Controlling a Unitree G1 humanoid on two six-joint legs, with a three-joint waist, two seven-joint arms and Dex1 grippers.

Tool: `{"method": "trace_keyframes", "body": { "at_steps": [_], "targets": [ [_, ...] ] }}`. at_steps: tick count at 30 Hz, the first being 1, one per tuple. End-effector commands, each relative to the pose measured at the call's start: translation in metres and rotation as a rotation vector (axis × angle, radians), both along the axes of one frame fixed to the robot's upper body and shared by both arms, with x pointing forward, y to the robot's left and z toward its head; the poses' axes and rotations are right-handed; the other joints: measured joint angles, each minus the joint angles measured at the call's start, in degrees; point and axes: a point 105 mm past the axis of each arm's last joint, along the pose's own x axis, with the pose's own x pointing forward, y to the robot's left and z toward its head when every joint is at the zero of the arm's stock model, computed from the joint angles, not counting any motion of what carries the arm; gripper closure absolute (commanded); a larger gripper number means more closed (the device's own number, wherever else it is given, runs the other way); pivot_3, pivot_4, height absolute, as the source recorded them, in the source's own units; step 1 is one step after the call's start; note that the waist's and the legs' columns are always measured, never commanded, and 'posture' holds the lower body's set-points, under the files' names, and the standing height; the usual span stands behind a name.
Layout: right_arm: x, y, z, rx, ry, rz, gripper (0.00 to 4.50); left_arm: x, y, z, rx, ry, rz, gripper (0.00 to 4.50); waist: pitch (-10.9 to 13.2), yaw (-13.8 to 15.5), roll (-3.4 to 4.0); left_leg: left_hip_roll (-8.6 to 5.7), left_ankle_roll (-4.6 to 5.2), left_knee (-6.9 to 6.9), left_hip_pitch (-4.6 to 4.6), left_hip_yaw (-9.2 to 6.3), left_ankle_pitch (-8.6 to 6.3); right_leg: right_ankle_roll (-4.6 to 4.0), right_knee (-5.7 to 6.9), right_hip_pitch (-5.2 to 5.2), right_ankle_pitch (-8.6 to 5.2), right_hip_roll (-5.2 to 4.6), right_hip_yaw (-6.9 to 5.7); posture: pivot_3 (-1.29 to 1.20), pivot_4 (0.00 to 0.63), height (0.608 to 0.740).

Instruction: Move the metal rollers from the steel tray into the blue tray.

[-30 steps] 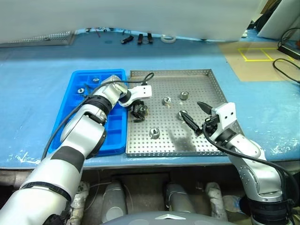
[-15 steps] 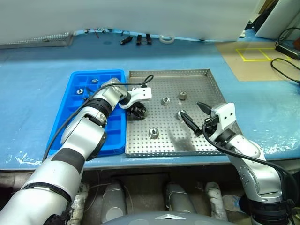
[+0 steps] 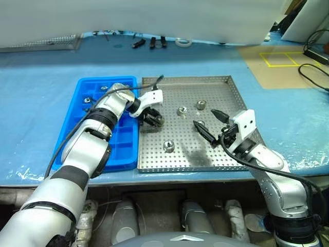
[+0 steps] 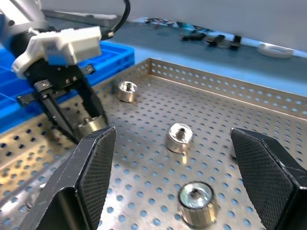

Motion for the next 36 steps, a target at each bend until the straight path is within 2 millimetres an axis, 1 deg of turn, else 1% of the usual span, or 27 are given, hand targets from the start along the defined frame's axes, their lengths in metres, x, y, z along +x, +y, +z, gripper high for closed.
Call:
{"method": "trace_keyframes", "body": {
  "at_steps": [1, 3, 6, 8, 9, 10, 11, 13, 14, 15, 16, 18, 21, 23, 25, 30, 33, 36],
  "targets": [
    [-0.003, 0.01, 0.017, -0.004, -0.038, 0.115, 0.46, -0.007, 0.002, 0.042, -0.18, -0.052, -0.057, 2.8, 0.05, 0.0, 0.03, -0.01, 0.0, -0.01, 0.0, 0.0, 0.0, 0.0, 0.0, 0.0, 0.0, 0.0, 0.0, -0.18, 0.15, 0.74],
    [-0.001, 0.016, 0.022, -0.018, -0.035, 0.184, 0.46, -0.014, 0.012, 0.056, -0.258, -0.078, -0.06, 2.8, 0.09, -0.05, 0.05, 0.0, 0.0, -0.06, 0.04, 0.02, 0.0, -0.01, 0.0, 0.0, 0.0, -0.04, 0.01, -0.13, 0.15, 0.74],
    [0.002, 0.023, 0.027, -0.033, -0.029, 0.272, 0.46, -0.024, 0.026, 0.069, -0.321, -0.087, -0.019, 2.8, 0.13, 0.37, 0.1, 0.03, -0.02, -0.19, 0.07, 0.0, 0.01, -0.09, 0.03, 0.0, -0.05, -0.03, -0.08, -0.05, 0.15, 0.74],
    [0.003, 0.035, 0.03, -0.044, -0.024, 0.362, 0.46, -0.035, 0.045, 0.078, -0.355, -0.101, 0.031, 2.8, 0.16, 0.48, 0.12, 0.04, -0.07, -0.28, 0.07, 0.0, 0.04, -0.15, 0.03, 0.0, -0.09, -0.05, -0.15, 0.02, 0.15, 0.74],
    [0.004, 0.038, 0.032, -0.05, -0.022, 0.395, 0.46, -0.041, 0.051, 0.08, -0.359, -0.104, 0.056, 2.8, 0.18, 0.44, 0.14, 0.04, -0.08, -0.31, 0.07, -0.01, 0.05, -0.16, 0.04, -0.03, -0.09, -0.04, -0.15, 0.07, 0.15, 0.74],
    [0.006, 0.045, 0.033, -0.052, -0.022, 0.438, 0.46, -0.047, 0.063, 0.08, -0.367, -0.116, 0.106, 2.8, 0.18, 0.74, 0.14, 0.04, -0.12, -0.43, 0.07, -0.02, 0.07, -0.2, 0.04, -0.07, -0.12, -0.04, -0.2, 0.1, 0.15, 0.74],
    [0.008, 0.048, 0.034, -0.053, -0.021, 0.464, 0.46, -0.05, 0.068, 0.08, -0.371, -0.122, 0.14, 2.8, 0.18, 0.92, 0.14, 0.05, -0.16, -0.51, 0.06, -0.06, 0.09, -0.24, 0.05, -0.08, -0.14, -0.04, -0.27, 0.14, 0.15, 0.74],
    [0.01, 0.058, 0.035, -0.057, -0.022, 0.526, 0.46, -0.059, 0.085, 0.081, -0.386, -0.146, 0.228, 2.8, 0.19, 2.06, 0.16, 0.07, -0.28, -0.77, 0.08, -0.09, 0.17, -0.36, 0.06, -0.13, -0.22, -0.04, -0.41, 0.17, 0.15, 0.74],
    [0.012, 0.058, 0.036, -0.059, -0.021, 0.541, 0.46, -0.06, 0.086, 0.081, -0.39, -0.152, 0.253, 2.8, 0.2, 2.58, 0.17, 0.1, -0.36, -0.83, 0.03, -0.14, 0.22, -0.42, 0.09, -0.17, -0.26, -0.03, -0.54, 0.25, 0.15, 0.74],
    [0.015, 0.068, 0.037, -0.059, -0.024, 0.583, 0.46, -0.065, 0.098, 0.082, -0.419, -0.173, 0.341, 2.8, 0.2, 3.48, 0.18, 0.12, -0.39, -0.89, 0.0, -0.17, 0.24, -0.46, 0.09, -0.19, -0.29, -0.04, -0.66, 0.28, 0.15, 0.74],
    [0.017, 0.077, 0.039, -0.055, -0.028, 0.624, 0.46, -0.07, 0.11, 0.079, -0.43, -0.198, 0.423, 2.8, 0.21, 4.03, 0.19, 0.15, -0.42, -0.91, -0.06, -0.27, 0.25, -0.52, 0.1, -0.2, -0.33, -0.03, -0.8, 0.33, 0.15, 0.74],
    [0.021, 0.091, 0.044, -0.049, -0.039, 0.684, 0.46, -0.079, 0.127, 0.074, -0.438, -0.232, 0.55, 2.8, 0.22, 4.13, 0.22, 0.2, -0.44, -0.87, -0.21, -0.4, 0.27, -0.57, 0.15, -0.3, -0.38, -0.07, -1.17, 0.37, 0.15, 0.74],
    [0.027, 0.107, 0.046, -0.053, -0.059, 0.741, 0.46, -0.084, 0.142, 0.066, -0.456, -0.284, 0.718, 2.8, 0.22, 6.48, 0.23, 0.35, -0.57, -0.91, -0.65, -0.85, 0.34, -0.62, 0.19, -0.39, -0.41, -0.04, -1.84, 0.45, 0.15, 0.74],
    [0.03, 0.113, 0.045, -0.055, -0.066, 0.76, 0.46, -0.085, 0.148, 0.062, -0.468, -0.304, 0.79, 2.8, 0.23, 8.16, 0.24, 0.43, -0.7, -0.86, -0.93, -1.29, 0.43, -0.76, 0.22, -0.38, -0.49, 0.01, -2.26, 0.47, 0.15, 0.74],
    [0.032, 0.121, 0.046, -0.043, -0.064, 0.78, 0.46, -0.084, 0.157, 0.049, -0.46, -0.34, 0.928, 2.8, 0.22, 9.86, 0.25, 0.67, -0.78, -0.73, -1.21, -1.44, 0.52, -0.86, 0.28, -0.37, -0.55, 0.03, -2.73, 0.51, 0.15, 0.74],
    [0.033, 0.123, 0.044, -0.046, -0.063, 0.806, 0.46, -0.08, 0.166, 0.027, -0.469, -0.348, 1.118, 2.8, 0.23, 12.92, 0.28, 0.81, -0.78, -0.34, -1.48, -1.56, 0.57, -0.86, 0.47, -0.38, -0.55, 0.02, -2.93, 0.54, 0.15, 0.74],
    [0.033, 0.12, 0.042, -0.052, -0.061, 0.807, 0.46, -0.071, 0.169, 0.016, -0.451, -0.355, 1.195, 2.8, 0.23, 14.38, 0.28, 0.85, -0.83, -0.22, -1.4, -1.59, 0.6, -0.87, 0.79, -0.38, -0.56, 0.03, -2.93, 0.54, 0.15, 0.74],
    [0.035, 0.119, 0.042, -0.054, -0.063, 0.794, 0.46, -0.057, 0.165, 0.016, -0.481, -0.368, 1.229, 2.8, 0.24, 15.84, 0.31, 0.87, -0.84, -0.21, -1.31, -1.59, 0.64, -1.01, 0.97, -0.37, -0.65, 0.02, -2.9, 0.53, 0.15, 0.74]
  ]
}}
